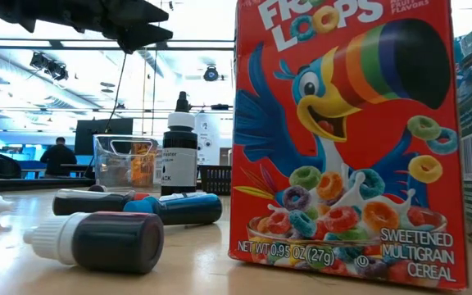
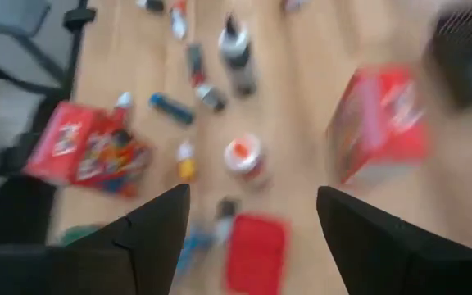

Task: Pick & Place Kitchen Items
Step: Put the brown seasoning bottle into the transparent bin

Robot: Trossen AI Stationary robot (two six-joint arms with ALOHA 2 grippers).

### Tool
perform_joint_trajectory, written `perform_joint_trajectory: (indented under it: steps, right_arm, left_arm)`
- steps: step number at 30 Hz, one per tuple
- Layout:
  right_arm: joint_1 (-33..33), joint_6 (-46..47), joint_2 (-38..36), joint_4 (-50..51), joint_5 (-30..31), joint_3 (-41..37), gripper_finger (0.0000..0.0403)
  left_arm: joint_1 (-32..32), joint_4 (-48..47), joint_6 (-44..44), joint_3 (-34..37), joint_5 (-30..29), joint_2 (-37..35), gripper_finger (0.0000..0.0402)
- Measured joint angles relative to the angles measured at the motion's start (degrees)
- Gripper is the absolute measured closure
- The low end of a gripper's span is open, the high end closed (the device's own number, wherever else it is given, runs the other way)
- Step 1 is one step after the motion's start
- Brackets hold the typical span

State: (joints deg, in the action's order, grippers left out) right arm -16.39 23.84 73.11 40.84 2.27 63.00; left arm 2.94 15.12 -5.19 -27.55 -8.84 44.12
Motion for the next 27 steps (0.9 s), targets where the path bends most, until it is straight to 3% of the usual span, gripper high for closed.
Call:
perform_joint_trajectory:
  steps: [5, 9, 16, 27]
  right_arm:
    - [-1.82, 8.63, 2.36, 8.9, -6.79, -0.09, 0.0126]
    - [-3.29, 9.23, 3.66, 16.12, -6.82, -0.09, 0.0126]
    - [-4.29, 15.46, 6.36, 17.56, -8.48, -0.09, 0.0124]
    - [-5.43, 16.36, 11.08, 24.13, -9.4, -0.13, 0.007]
  left_arm:
    - [0.0, 2.99, -3.62, -0.02, -3.92, 0.0, 0.01]
    - [0.0, 2.98, -5.57, -0.02, -5.24, 0.0, 0.01]
    - [0.0, 2.51, -5.31, -0.02, -5.34, 0.0, 0.01]
    - [0.0, 2.23, -5.03, -0.02, -5.31, 0.01, 0.01]
